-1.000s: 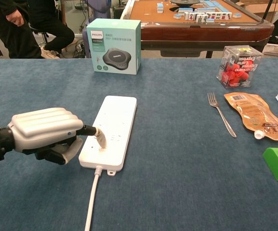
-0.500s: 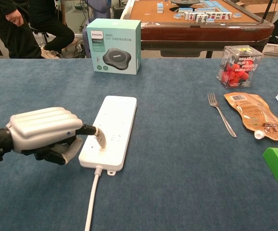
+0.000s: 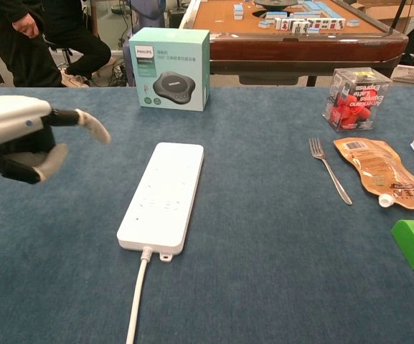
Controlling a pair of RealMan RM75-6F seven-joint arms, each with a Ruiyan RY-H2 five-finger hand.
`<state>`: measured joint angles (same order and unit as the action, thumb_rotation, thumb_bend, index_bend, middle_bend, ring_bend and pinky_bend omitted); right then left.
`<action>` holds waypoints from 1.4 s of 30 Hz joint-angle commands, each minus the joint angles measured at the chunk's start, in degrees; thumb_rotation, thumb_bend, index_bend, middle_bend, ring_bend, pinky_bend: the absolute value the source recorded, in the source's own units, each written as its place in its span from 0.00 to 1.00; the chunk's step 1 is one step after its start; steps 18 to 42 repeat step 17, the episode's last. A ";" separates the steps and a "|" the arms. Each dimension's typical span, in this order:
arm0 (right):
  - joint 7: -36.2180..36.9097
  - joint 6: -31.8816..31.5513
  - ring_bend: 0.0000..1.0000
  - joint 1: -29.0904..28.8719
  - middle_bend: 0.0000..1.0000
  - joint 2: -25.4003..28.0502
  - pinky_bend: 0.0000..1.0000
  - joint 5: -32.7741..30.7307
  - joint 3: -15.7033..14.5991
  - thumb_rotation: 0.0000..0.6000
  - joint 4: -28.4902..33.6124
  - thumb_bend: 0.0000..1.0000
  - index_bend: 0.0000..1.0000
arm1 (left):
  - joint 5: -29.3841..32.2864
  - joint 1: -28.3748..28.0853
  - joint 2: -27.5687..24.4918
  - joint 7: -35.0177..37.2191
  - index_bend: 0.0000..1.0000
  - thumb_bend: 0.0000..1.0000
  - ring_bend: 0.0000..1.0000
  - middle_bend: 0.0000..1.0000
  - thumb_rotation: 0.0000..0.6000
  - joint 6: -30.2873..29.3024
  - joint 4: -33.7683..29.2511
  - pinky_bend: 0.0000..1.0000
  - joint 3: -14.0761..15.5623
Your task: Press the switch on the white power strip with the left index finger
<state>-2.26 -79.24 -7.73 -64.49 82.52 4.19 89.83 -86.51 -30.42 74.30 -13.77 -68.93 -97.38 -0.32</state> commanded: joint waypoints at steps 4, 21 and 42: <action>0.30 -0.24 0.27 0.06 0.26 -0.03 0.46 0.26 -0.03 1.00 -0.13 0.20 0.35 | 6.64 7.58 -3.79 -3.84 0.26 0.63 0.62 0.67 1.00 -9.59 -2.10 0.93 -1.73; 1.95 -0.62 0.27 0.31 0.26 -0.19 0.46 0.68 -0.19 1.00 -1.45 0.20 0.35 | 12.04 18.31 -8.31 -2.83 0.26 0.63 0.57 0.64 1.00 -19.84 -1.54 0.85 -1.68; 1.95 -0.62 0.27 0.31 0.26 -0.19 0.46 0.68 -0.19 1.00 -1.45 0.20 0.35 | 12.04 18.31 -8.31 -2.83 0.26 0.63 0.57 0.64 1.00 -19.84 -1.54 0.85 -1.68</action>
